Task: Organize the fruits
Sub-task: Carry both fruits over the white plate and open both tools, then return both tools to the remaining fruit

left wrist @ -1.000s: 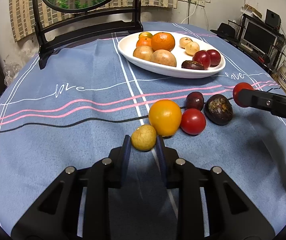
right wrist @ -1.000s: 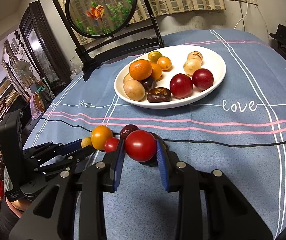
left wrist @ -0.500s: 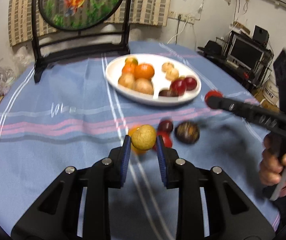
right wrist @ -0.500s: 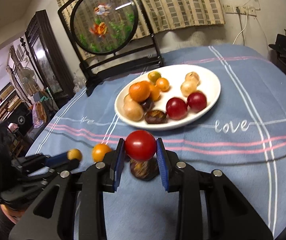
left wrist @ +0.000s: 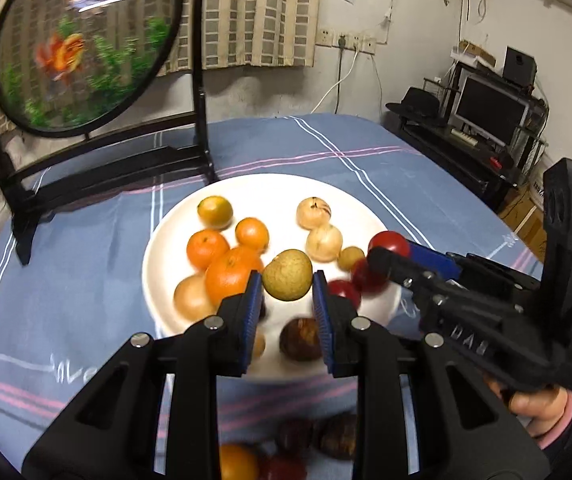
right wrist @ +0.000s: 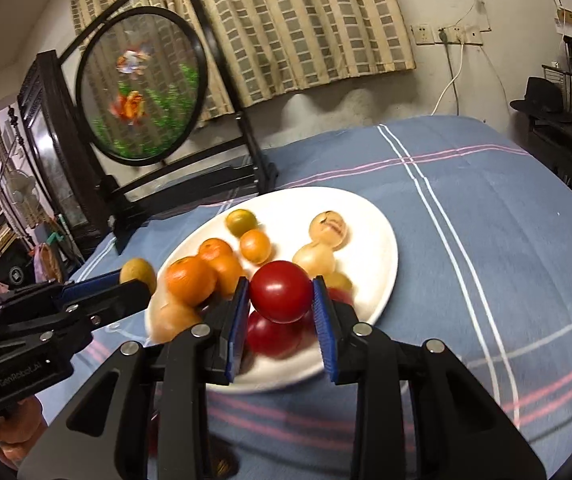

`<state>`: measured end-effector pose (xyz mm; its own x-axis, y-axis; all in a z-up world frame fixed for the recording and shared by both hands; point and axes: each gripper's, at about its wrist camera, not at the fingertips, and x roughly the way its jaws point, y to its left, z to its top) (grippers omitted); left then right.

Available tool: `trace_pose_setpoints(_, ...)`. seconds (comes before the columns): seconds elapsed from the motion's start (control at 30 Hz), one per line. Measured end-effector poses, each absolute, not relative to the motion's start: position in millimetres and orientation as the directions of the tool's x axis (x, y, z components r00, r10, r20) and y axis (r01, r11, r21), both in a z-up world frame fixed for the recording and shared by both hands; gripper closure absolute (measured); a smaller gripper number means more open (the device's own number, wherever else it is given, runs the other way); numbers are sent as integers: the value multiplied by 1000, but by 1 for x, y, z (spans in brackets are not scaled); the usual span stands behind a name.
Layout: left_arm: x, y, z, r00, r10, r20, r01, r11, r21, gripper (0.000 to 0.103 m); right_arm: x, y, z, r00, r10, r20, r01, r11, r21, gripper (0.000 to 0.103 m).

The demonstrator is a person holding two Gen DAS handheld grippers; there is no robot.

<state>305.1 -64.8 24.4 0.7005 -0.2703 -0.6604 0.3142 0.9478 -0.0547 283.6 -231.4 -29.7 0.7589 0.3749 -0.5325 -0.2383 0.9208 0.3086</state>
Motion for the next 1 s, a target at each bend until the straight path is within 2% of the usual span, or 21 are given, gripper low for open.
trace_pose_setpoints(0.27, 327, -79, 11, 689, -243, -682, 310, 951, -26, 76, 304, -226, -38, 746, 376, -549, -273, 925, 263, 70)
trace_pose_setpoints(0.3, 327, -76, 12, 696, -231, -680, 293, 956, -25, 73, 304, -226, -37, 745, 379, -549, -276, 924, 263, 70)
trace_pose_setpoints(0.33, 326, -74, 14, 701, -222, -678, 280, 960, -24, 67, 305, -227, -37, 738, 387, -552, -286, 921, 263, 65)
trace_pose_setpoints(0.4, 316, -61, 23, 728, -187, -660, 230, 973, -22, 24, 302, -229, -35, 749, 369, -550, -270, 928, 255, 50)
trace_pose_setpoints(0.43, 309, -54, 29, 747, -183, -639, 212, 977, -31, 19, 299, -232, -33, 766, 354, -536, -256, 934, 251, 42)
trace_pose_setpoints(0.53, 282, -29, 45, 784, -167, -597, 161, 985, -63, 15, 290, -237, -24, 772, 368, -519, -265, 927, 264, 42)
trace_pose_setpoints(0.63, 249, -5, 49, 794, -155, -587, 114, 988, -107, 5, 277, -237, -16, 763, 395, -511, -272, 914, 301, 42)
trace_pose_setpoints(0.73, 219, 13, 38, 797, -123, -591, 63, 991, -122, 4, 261, -229, -16, 729, 412, -546, -288, 909, 301, 42)
trace_pose_setpoints(0.8, 199, 25, 25, 792, -99, -602, 31, 992, -123, 4, 252, -221, -20, 711, 387, -587, -294, 922, 251, 42)
trace_pose_setpoints(0.93, 170, 45, -8, 777, -91, -623, -7, 988, -154, 3, 220, -198, -35, 709, 287, -644, -353, 935, 29, 42)
trace_pose_setpoints(1.0, 168, 52, -23, 730, -50, -681, -61, 988, -138, 3, 210, -198, -41, 690, 303, -658, -374, 927, 36, 42)
